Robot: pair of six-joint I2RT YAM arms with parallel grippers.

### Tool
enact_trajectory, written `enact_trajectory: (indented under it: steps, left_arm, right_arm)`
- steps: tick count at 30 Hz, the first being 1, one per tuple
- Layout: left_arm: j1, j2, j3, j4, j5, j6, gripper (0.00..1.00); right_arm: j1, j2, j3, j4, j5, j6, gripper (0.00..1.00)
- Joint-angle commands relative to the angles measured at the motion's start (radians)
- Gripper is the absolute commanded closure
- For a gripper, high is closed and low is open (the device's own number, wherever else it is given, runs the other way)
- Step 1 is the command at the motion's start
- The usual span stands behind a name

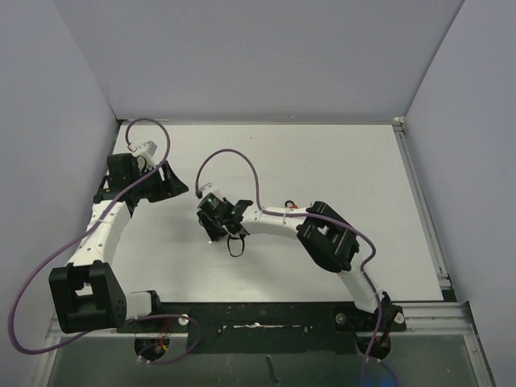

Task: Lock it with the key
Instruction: Pick up the lock from the center of the board.

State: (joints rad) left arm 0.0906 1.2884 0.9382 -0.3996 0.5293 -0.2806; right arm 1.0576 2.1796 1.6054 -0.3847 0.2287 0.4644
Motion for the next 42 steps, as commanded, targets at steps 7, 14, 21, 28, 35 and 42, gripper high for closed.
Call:
enact_trajectory:
  steps: [7,14,21,28,35,42]
  left_arm:
    - [0.009,-0.014,0.013,0.066,0.022,-0.016,0.42]
    - [0.009,-0.011,0.075,0.02,0.02,0.014,0.42]
    - [0.009,-0.027,0.169,-0.019,0.063,0.005,0.4]
    - [0.005,-0.069,0.209,0.113,0.309,-0.03,0.43]
    - [-0.085,-0.075,0.305,0.197,0.507,-0.002,0.45]
    - [-0.276,-0.03,0.487,0.118,0.545,0.092,0.44]
  right_arm:
    - [0.008,-0.025,-0.018,-0.089,0.009,0.009,0.98]
    - [-0.02,-0.147,-0.035,0.011,0.009,-0.196,1.0]
    - [-0.158,-0.401,-0.142,0.295,-0.286,-0.298,1.0]
    - [-0.319,-0.632,-0.333,0.55,-0.68,-0.293,1.0]
    - [-0.466,-0.791,-0.47,0.727,-0.96,-0.189,1.0]
    - [-0.53,-0.908,-0.549,0.813,-1.115,-0.126,1.0]
